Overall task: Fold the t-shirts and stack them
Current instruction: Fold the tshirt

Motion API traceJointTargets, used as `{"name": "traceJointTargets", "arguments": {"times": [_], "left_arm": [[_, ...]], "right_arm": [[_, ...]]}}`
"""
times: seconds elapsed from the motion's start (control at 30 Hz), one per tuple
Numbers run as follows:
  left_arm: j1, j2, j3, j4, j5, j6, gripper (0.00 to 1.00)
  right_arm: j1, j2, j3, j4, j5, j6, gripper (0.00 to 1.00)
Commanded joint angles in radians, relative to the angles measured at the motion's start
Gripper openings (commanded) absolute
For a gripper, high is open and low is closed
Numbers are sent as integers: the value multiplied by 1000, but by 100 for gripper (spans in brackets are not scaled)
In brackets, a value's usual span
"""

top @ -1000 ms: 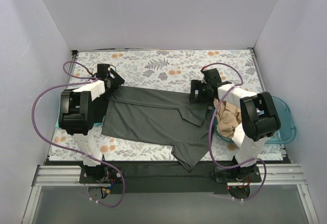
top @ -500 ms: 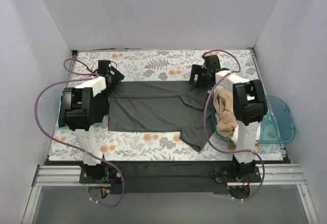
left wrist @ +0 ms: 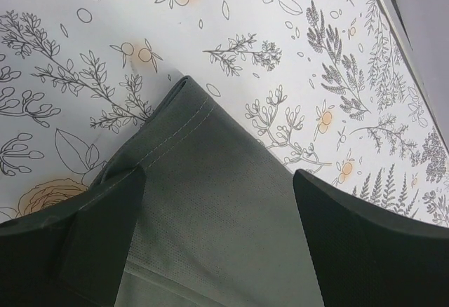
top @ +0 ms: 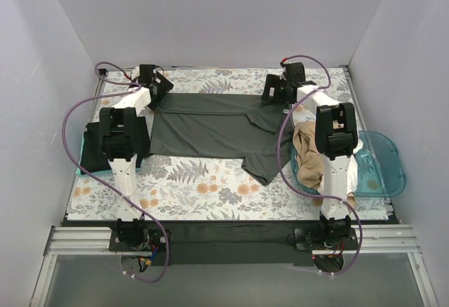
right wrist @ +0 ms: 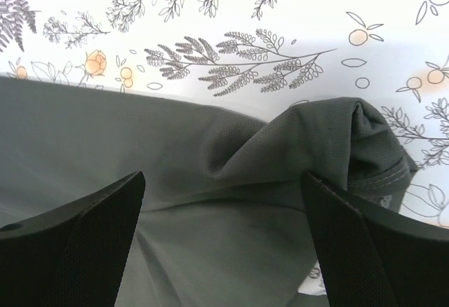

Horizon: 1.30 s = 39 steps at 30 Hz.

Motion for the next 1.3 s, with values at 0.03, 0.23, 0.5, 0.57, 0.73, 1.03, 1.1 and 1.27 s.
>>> {"name": "traceJointTargets", "arguments": {"times": [0.03, 0.23, 0.5, 0.57, 0.73, 1.03, 1.1, 1.27], "left_arm": [[-1, -17, 78, -139, 11, 36, 87], [-35, -328, -156, -155, -27, 40, 87], [-96, -885, -730, -185, -102, -87, 90], [-115, -1008, -860, -193, -116, -127, 90], [-123, -1142, -1025, -190, -125, -191, 90], [-117, -1097, -1169, -83, -165, -253, 75], [-112, -1044, -1157, -58, -168, -254, 73], [-95, -941, -1107, -37, -198, -273, 59]], "right_arm": [[-7, -76, 80, -77, -40, -135, 98], [68, -372, -120, -164, 65, -206, 98], [330, -866, -714, -111, 361, -43, 98], [414, -1003, -889, -62, 378, 19, 98], [522, -1221, -1110, 96, 320, 144, 98], [573, -1269, -1144, 112, 325, 141, 98], [574, -1278, -1147, 112, 325, 141, 98], [574, -1296, -1152, 112, 334, 138, 98]]}}
